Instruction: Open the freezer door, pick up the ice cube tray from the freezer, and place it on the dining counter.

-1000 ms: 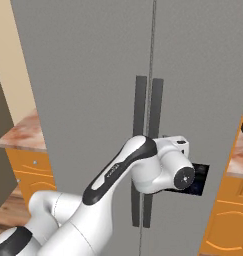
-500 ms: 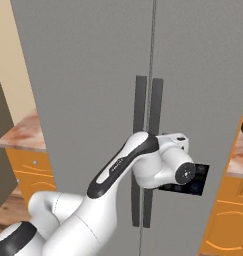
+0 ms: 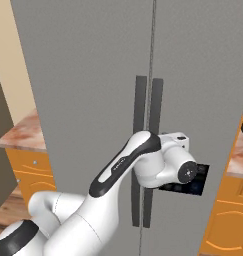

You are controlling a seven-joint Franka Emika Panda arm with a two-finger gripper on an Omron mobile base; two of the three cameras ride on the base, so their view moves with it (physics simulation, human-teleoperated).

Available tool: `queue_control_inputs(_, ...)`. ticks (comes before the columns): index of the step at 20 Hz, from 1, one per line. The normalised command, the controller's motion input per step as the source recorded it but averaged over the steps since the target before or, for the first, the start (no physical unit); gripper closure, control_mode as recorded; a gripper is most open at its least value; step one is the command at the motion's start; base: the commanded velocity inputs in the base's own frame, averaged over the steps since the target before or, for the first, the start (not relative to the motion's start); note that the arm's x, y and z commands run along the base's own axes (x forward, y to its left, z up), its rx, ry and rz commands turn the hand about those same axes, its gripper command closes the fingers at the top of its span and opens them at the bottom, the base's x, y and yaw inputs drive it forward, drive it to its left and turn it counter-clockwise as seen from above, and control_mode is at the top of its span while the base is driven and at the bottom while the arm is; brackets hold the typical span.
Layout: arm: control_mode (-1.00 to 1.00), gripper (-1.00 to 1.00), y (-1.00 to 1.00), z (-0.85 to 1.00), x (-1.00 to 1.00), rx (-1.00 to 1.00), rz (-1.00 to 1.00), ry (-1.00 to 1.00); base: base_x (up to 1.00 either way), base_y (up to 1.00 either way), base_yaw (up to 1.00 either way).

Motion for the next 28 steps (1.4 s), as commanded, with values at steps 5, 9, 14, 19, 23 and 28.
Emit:
queue_control_inputs(5,-1.00,1.00,0.00,0.00,0.00,0.00,0.00,0.00,0.00,0.00,0.00)
queue_control_inputs(9,-1.00,1.00,0.00,0.00,0.00,0.00,0.00,0.00,0.00,0.00,0.00)
queue_control_inputs(14,-1.00,1.00,0.00,0.00,0.00,0.00,0.00,0.00,0.00,0.00,0.00)
queue_control_inputs(19,-1.00,1.00,-0.04,0.02,-0.11,0.00,0.00,0.00,0.00,0.00,0.00)
queue_control_inputs(23,-1.00,1.00,-0.21,0.11,-0.34,0.00,-0.01,0.00,0.00,0.00,0.00)
queue_control_inputs(28,-1.00,1.00,-0.34,0.13,-0.47,0.00,-0.03,0.00,0.00,0.00,0.00)
